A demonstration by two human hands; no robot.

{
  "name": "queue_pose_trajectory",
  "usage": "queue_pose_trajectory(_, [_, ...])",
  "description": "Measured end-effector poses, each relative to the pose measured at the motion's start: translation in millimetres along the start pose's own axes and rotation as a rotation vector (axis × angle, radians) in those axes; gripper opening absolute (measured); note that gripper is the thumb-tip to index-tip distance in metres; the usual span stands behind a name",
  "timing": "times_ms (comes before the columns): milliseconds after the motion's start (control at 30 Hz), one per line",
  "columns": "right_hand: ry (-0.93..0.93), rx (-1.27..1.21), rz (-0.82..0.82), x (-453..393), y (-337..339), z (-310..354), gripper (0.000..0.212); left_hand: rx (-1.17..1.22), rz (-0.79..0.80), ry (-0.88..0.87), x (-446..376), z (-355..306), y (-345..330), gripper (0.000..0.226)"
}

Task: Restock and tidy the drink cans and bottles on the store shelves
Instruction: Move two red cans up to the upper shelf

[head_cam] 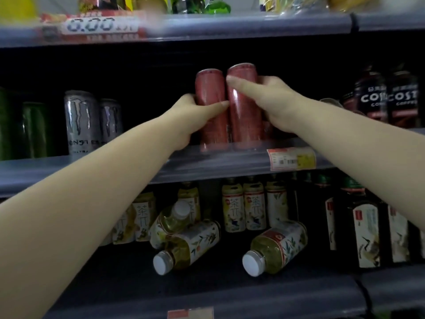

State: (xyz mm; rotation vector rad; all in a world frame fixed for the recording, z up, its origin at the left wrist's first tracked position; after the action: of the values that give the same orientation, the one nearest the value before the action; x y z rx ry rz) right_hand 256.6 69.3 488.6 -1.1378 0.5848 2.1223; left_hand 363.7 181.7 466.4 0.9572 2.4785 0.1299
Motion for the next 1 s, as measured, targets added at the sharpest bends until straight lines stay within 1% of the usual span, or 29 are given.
queue_pose_trajectory(33, [-0.017, 0.071, 0.022, 2.4, -1.3, -2.4, 0.068, 0.029, 0.025, 0.042, -0.1, 4.8, 1.0, 0.051])
queue_pose_trajectory(67, [-0.027, 0.114, 0.023, 4.3, -0.5, -4.1, 0.074, 0.069, 0.062, 0.069, -0.6, 8.4, 1.9, 0.048])
queue_pose_trajectory(133, [-0.034, 0.106, -0.005, 2.4, 6.4, -6.3, 0.072, 0.104, 0.15, 0.073, -3.4, 10.7, 5.6, 0.04])
queue_pose_trajectory(167, [-0.039, 0.067, -0.015, 2.1, 8.8, -6.2, 0.067, 0.086, 0.191, 0.062, -1.3, 10.3, 7.5, 0.042])
queue_pose_trajectory(200, [-0.056, 0.035, -0.012, 2.6, 9.7, -6.6, 0.066, 0.055, 0.213, 0.047, 0.5, 10.2, 10.1, 0.051])
queue_pose_trajectory(233, [-0.075, 0.026, 0.005, 4.5, 8.6, -6.8, 0.073, 0.02, 0.209, 0.036, 1.7, 10.6, 12.5, 0.061])
queue_pose_trajectory(267, [-0.089, 0.046, 0.029, 6.4, 6.1, -7.9, 0.085, -0.02, 0.164, 0.036, 1.7, 11.9, 15.0, 0.07])
queue_pose_trajectory(300, [-0.094, 0.102, 0.05, 7.9, 4.0, -9.7, 0.098, -0.066, 0.1, 0.038, 0.6, 13.0, 16.2, 0.076])
queue_pose_trajectory(333, [-0.088, 0.16, 0.064, 10.3, 2.2, -10.4, 0.105, -0.116, 0.031, 0.035, -0.7, 13.1, 16.9, 0.079])
queue_pose_trajectory(367, [-0.074, 0.197, 0.06, 11.4, 1.9, -10.0, 0.103, -0.157, -0.026, 0.032, -2.0, 12.7, 16.4, 0.08])
queue_pose_trajectory(400, [-0.05, 0.21, 0.043, 11.1, 3.2, -8.5, 0.09, -0.179, -0.046, 0.041, -2.0, 12.7, 13.8, 0.083])
queue_pose_trajectory(433, [-0.029, 0.196, 0.023, 8.5, 5.5, -7.6, 0.072, -0.175, -0.029, 0.065, -2.7, 13.8, 11.1, 0.089])
queue_pose_trajectory(467, [-0.023, 0.17, 0.011, 7.1, 7.6, -7.5, 0.06, -0.15, 0.016, 0.1, -4.9, 16.5, 9.6, 0.091])
queue_pose_trajectory(500, [-0.028, 0.15, 0.013, 6.7, 9.9, -8.3, 0.059, -0.114, 0.07, 0.124, -6.4, 18.3, 9.6, 0.085])
queue_pose_trajectory(533, [-0.038, 0.165, 0.036, 7.4, 10.7, -8.6, 0.069, -0.088, 0.124, 0.128, -6.3, 18.6, 10.7, 0.07])
queue_pose_trajectory(567, [-0.05, 0.216, 0.07, 9.3, 10.2, -8.5, 0.086, -0.085, 0.175, 0.127, -4.9, 18.7, 11.6, 0.059])
queue_pose_trajectory(600, [-0.064, 0.29, 0.111, 12.2, 8.7, -8.9, 0.105, -0.1, 0.211, 0.128, -3.8, 19.3, 12.6, 0.057])
queue_pose_trajectory(633, [-0.068, 0.352, 0.144, 14.3, 8.3, -9.6, 0.117, -0.124, 0.226, 0.128, -2.8, 19.3, 12.8, 0.06])
queue_pose_trajectory(667, [-0.063, 0.393, 0.147, 15.3, 10.3, -9.2, 0.117, -0.154, 0.214, 0.131, -2.1, 18.8, 12.4, 0.064])
queue_pose_trajectory(700, [-0.057, 0.417, 0.125, 14.1, 13.7, -8.2, 0.106, -0.189, 0.186, 0.137, -1.9, 17.6, 10.5, 0.065])
queue_pose_trajectory(800, [-0.081, 0.392, 0.116, 8.9, 19.6, -5.2, 0.059, -0.253, 0.08, 0.132, -5.3, 10.5, 1.7, 0.064])
queue_pose_trajectory(833, [-0.092, 0.397, 0.128, 8.8, 19.2, -3.5, 0.053, -0.265, 0.047, 0.125, -6.7, 8.4, -0.4, 0.068])
queue_pose_trajectory(867, [-0.095, 0.416, 0.135, 8.6, 18.7, -1.1, 0.054, -0.275, 0.021, 0.122, -8.4, 7.7, -1.9, 0.075])
queue_pose_trajectory(933, [-0.081, 0.461, 0.104, 7.8, 20.3, 4.8, 0.064, -0.295, -0.007, 0.117, -10.9, 8.3, -4.7, 0.088])
queue_pose_trajectory(1000, [-0.072, 0.48, 0.069, 6.6, 23.0, 9.6, 0.06, -0.309, -0.02, 0.098, -11.4, 7.2, -7.5, 0.093])
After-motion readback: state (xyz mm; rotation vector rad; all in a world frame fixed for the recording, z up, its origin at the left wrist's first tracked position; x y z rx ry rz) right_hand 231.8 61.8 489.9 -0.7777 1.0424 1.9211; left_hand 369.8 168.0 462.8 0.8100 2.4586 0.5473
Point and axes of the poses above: each hand's wrist, its own x-axis away from the middle knuckle, its own y-axis out of the back of the hand, z = x × y, the point moved 9 cm from there along -x, towards the middle knuckle, and after that the axes turned 14 degrees about y, right-handed, at the moved point
